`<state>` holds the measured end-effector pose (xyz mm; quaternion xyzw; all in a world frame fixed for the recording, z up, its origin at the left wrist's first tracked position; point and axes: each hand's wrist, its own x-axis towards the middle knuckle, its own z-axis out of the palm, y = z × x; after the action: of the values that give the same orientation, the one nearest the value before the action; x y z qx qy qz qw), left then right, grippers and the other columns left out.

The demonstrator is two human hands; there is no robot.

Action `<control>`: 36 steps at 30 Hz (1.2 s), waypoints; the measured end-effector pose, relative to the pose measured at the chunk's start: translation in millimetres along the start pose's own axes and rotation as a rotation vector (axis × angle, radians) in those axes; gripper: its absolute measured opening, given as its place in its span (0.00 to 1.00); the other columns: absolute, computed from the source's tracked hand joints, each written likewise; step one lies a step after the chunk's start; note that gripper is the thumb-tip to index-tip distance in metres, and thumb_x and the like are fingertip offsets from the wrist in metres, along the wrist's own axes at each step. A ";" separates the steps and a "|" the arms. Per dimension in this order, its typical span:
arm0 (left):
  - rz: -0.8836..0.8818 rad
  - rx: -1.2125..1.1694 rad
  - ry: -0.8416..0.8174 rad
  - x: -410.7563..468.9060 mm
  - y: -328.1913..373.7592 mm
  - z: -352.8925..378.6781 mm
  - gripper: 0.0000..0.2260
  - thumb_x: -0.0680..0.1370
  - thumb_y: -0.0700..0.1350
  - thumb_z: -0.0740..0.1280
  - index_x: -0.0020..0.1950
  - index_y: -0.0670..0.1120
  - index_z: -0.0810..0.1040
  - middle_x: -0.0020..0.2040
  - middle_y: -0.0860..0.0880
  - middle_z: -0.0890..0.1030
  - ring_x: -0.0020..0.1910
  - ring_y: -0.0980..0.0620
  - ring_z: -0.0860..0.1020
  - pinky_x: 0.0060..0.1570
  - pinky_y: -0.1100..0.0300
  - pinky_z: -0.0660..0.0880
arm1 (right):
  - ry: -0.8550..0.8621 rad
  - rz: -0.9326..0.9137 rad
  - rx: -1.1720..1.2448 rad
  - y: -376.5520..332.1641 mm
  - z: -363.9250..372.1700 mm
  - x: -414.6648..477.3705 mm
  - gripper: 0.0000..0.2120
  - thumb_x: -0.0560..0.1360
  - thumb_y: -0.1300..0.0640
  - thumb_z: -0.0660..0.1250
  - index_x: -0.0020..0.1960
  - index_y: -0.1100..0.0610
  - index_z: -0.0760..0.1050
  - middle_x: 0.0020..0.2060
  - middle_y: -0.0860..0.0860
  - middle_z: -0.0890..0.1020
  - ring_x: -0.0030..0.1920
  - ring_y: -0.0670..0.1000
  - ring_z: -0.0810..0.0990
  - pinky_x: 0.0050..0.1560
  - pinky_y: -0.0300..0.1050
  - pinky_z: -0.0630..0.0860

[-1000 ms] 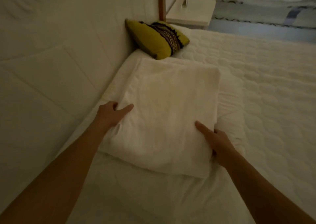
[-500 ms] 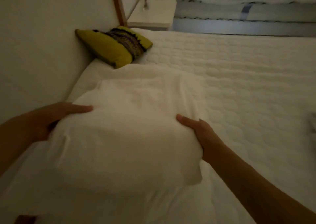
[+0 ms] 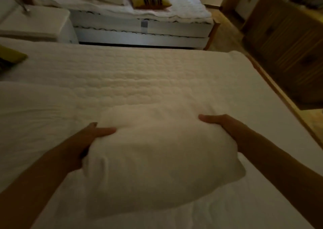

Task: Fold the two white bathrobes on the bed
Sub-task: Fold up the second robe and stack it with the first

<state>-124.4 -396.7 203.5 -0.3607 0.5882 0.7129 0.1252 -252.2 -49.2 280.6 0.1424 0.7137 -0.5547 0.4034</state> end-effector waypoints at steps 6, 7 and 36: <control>0.061 -0.016 -0.048 70.3 -15.5 185.9 0.29 0.73 0.43 0.76 0.69 0.50 0.66 0.59 0.43 0.78 0.53 0.42 0.80 0.46 0.50 0.79 | 0.050 -0.120 -0.083 27.0 -174.0 58.1 0.39 0.54 0.42 0.83 0.60 0.58 0.78 0.48 0.59 0.87 0.44 0.61 0.87 0.44 0.58 0.82; 0.072 -0.009 -0.021 81.8 -25.0 205.7 0.31 0.72 0.42 0.77 0.70 0.50 0.65 0.60 0.43 0.78 0.53 0.43 0.80 0.46 0.50 0.78 | 0.075 -0.111 -0.090 42.1 -191.5 73.2 0.44 0.49 0.39 0.84 0.60 0.58 0.78 0.47 0.58 0.87 0.44 0.60 0.87 0.40 0.56 0.83; 0.099 -0.087 -0.093 -58.5 -80.5 272.4 0.24 0.70 0.49 0.74 0.64 0.43 0.79 0.56 0.38 0.84 0.52 0.38 0.84 0.49 0.46 0.81 | 0.120 -0.207 0.252 171.5 -243.0 -36.4 0.29 0.67 0.48 0.75 0.64 0.60 0.78 0.54 0.58 0.86 0.53 0.60 0.86 0.47 0.52 0.82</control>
<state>-134.3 -107.0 195.0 -0.3029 0.5672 0.7591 0.1011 -219.1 239.0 205.6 0.1501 0.6721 -0.6689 0.2798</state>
